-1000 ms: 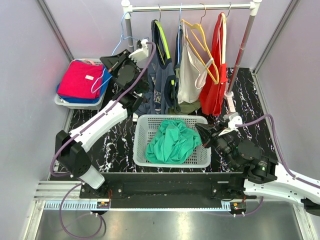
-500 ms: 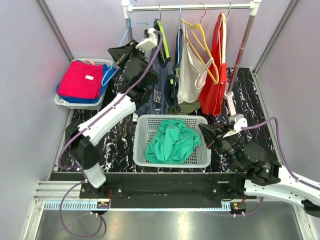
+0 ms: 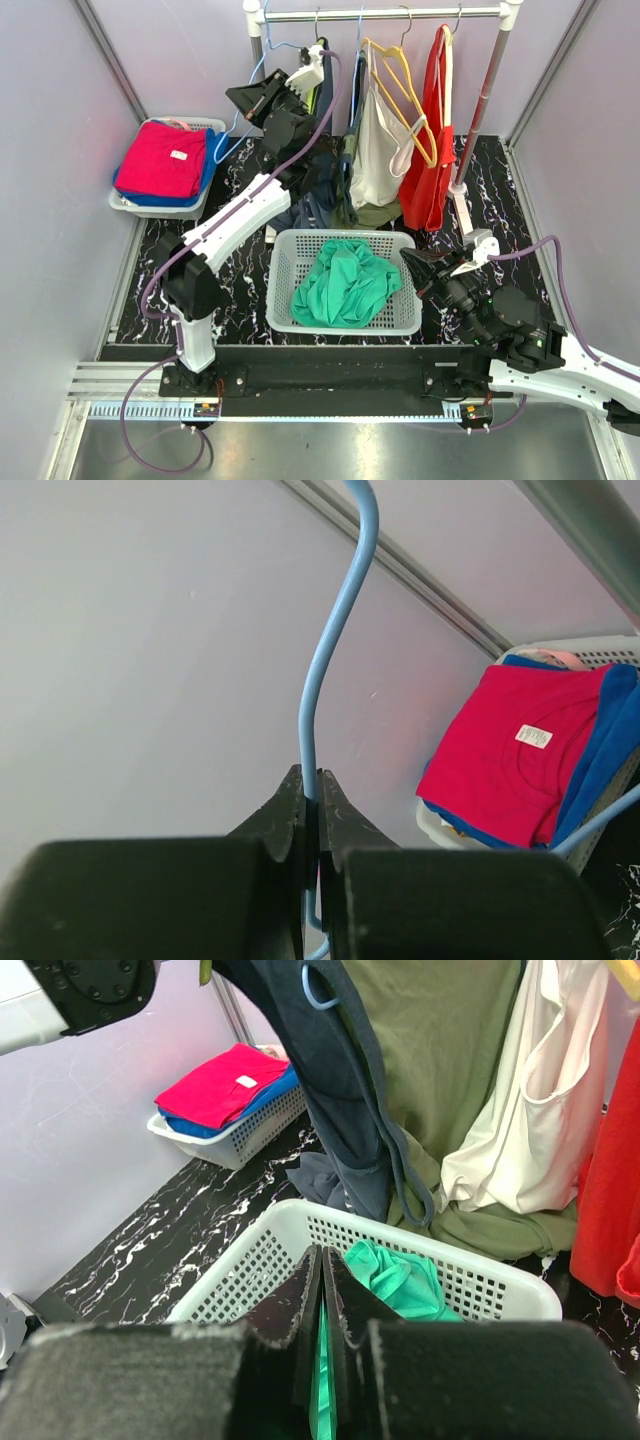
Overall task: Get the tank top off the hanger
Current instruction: Place the hanger at the clothesline.
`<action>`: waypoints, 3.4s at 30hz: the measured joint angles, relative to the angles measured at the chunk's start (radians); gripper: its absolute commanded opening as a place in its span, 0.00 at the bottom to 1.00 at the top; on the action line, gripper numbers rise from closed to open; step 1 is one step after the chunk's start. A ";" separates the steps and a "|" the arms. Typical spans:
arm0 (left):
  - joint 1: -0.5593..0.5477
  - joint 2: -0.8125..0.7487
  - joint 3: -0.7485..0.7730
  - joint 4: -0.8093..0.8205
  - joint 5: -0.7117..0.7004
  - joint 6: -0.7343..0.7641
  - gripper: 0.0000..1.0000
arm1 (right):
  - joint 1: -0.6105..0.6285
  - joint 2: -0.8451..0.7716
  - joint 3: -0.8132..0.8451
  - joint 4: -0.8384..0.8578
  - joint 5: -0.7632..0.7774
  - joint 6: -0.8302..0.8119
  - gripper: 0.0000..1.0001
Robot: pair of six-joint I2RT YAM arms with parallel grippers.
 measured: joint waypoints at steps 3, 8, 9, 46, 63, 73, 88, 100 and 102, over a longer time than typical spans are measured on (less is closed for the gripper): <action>0.000 0.015 0.011 0.039 -0.016 0.041 0.00 | 0.000 0.000 0.000 -0.008 -0.001 0.002 0.09; 0.000 0.014 0.014 0.037 -0.044 0.039 0.00 | 0.000 0.000 0.000 -0.010 -0.008 0.004 0.08; 0.000 0.014 0.017 0.037 -0.050 0.039 0.00 | 0.000 0.000 0.000 -0.011 -0.009 0.005 0.08; 0.039 0.176 0.207 -0.172 -0.093 -0.112 0.00 | 0.000 -0.018 0.000 -0.051 -0.018 0.014 0.05; 0.066 0.177 0.219 -0.370 -0.068 -0.290 0.00 | 0.000 -0.018 0.005 -0.059 -0.026 0.021 0.04; 0.076 0.132 0.167 -0.502 -0.042 -0.465 0.00 | 0.000 -0.022 0.005 -0.064 -0.026 0.030 0.04; 0.074 0.108 0.225 -0.621 -0.024 -0.457 0.00 | 0.000 -0.032 0.005 -0.064 -0.026 0.037 0.04; 0.069 0.117 0.323 -0.458 -0.016 -0.216 0.00 | 0.000 -0.040 0.008 -0.066 -0.031 0.048 0.04; 0.063 0.042 0.211 -0.485 -0.017 -0.254 0.00 | 0.000 -0.044 0.008 -0.066 -0.034 0.048 0.04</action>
